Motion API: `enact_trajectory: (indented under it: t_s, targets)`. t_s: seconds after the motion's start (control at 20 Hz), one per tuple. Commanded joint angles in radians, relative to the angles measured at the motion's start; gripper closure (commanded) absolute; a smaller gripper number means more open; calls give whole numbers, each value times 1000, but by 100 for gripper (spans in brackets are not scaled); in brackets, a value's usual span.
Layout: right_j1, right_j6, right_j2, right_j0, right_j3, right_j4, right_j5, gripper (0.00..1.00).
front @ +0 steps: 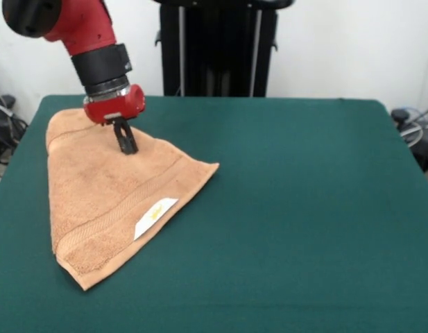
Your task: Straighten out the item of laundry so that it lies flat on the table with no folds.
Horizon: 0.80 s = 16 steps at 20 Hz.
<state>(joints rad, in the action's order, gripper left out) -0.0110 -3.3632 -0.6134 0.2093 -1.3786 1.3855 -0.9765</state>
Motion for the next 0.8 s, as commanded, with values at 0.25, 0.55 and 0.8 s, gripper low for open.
enact_trajectory:
  t_s: [0.25, 0.55, 0.8]
  targets:
    - [111, 0, 404, 121, -69, -81, -241, 100]
    - [106, 61, 403, 118, -99, -119, -206, 100]
    - [112, 82, 403, 129, -111, -113, -214, 100]
